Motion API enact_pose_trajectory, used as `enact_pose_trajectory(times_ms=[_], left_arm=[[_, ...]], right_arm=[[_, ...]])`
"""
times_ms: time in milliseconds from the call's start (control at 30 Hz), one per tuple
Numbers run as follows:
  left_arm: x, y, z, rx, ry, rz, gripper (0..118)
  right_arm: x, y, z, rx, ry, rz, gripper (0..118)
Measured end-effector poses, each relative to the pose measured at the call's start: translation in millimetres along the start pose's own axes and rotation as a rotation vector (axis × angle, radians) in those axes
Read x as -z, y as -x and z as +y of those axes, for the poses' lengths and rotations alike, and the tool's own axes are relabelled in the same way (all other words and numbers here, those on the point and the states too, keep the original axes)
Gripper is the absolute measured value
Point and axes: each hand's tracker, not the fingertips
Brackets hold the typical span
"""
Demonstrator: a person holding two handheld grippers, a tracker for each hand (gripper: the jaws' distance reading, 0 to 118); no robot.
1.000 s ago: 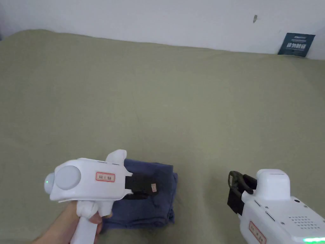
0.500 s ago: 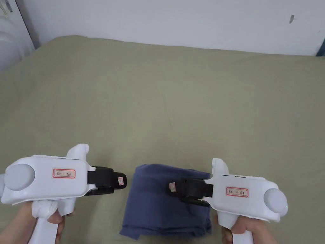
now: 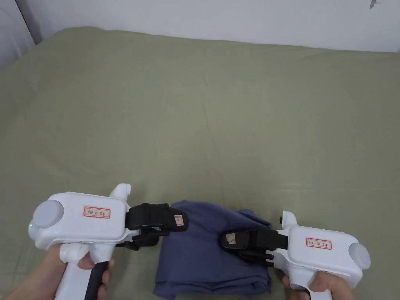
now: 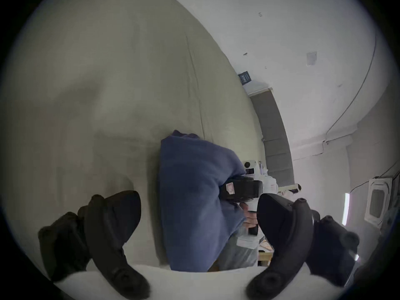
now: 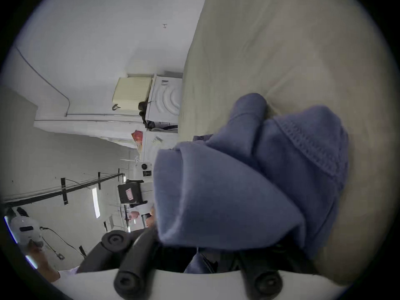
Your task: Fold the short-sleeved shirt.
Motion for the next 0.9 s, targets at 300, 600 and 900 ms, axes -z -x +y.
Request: enact_pose_trajectory(times_ms=[300,600,900], left_arm=[[19,7,1,-0.008,-0.009,0.012,34],[-8,-20,19,0.095,0.006,0.099,30],[-154,25,74,0.08,-0.083,0.245,30]], right_arm=[[3,7,-1,0.001,0.009,-0.007,0],[-7,65,-15,-0.24,-0.068,-0.189,0],[-1,104,-28,-0.36,-0.134,-0.238,0]])
